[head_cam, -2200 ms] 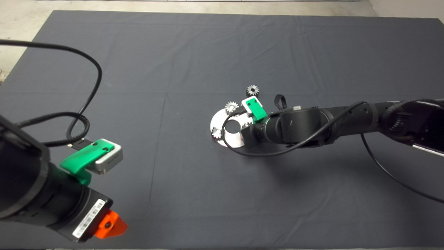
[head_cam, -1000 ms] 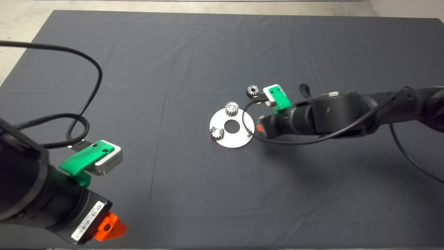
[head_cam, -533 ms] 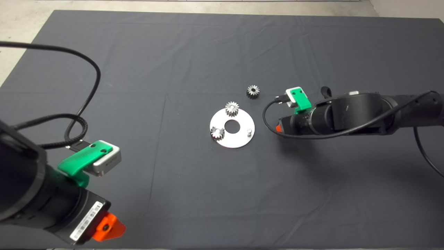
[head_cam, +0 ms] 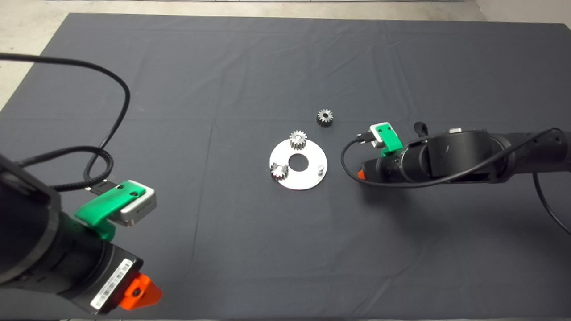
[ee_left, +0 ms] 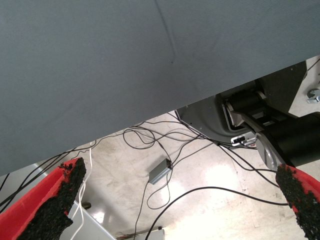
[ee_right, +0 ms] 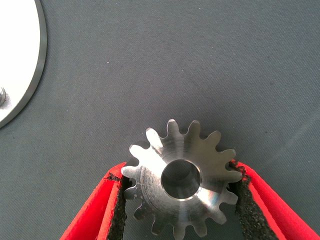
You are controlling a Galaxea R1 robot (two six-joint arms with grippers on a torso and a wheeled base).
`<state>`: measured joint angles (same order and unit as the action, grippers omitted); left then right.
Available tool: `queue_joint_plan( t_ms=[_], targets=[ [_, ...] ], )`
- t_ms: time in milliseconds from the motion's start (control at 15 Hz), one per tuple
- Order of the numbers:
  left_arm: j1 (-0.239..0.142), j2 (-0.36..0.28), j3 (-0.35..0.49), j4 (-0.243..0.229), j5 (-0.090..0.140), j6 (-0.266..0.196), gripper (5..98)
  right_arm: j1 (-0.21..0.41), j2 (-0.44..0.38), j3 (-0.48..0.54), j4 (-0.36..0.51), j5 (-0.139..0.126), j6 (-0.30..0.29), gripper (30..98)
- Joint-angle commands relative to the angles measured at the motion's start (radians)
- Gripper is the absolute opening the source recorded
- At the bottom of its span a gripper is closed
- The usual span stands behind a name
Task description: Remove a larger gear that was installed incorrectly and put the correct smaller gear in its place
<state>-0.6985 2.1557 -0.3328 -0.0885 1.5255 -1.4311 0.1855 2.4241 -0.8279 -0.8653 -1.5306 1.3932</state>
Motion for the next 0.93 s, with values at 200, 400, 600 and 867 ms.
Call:
queue_joint_plan(
  t_ms=[200, 400, 600, 867],
  targets=[
    [-0.013, 0.000, 0.012, -0.010, 0.019, 0.003, 97.7, 0.035, -0.029, 0.076, -0.004, -0.040, 0.010, 49.7],
    [-0.013, 0.000, 0.012, -0.010, 0.019, 0.003, 97.7, 0.035, -0.029, 0.081, -0.004, -0.040, 0.010, 50.3],
    [-0.013, 0.000, 0.012, -0.010, 0.019, 0.003, 97.7, 0.035, -0.033, 0.081, -0.004, -0.040, 0.012, 53.1],
    [-0.013, 0.002, 0.012, -0.009, 0.019, 0.003, 97.7, 0.061, -0.030, 0.092, -0.003, -0.040, 0.012, 58.1]
  ],
)
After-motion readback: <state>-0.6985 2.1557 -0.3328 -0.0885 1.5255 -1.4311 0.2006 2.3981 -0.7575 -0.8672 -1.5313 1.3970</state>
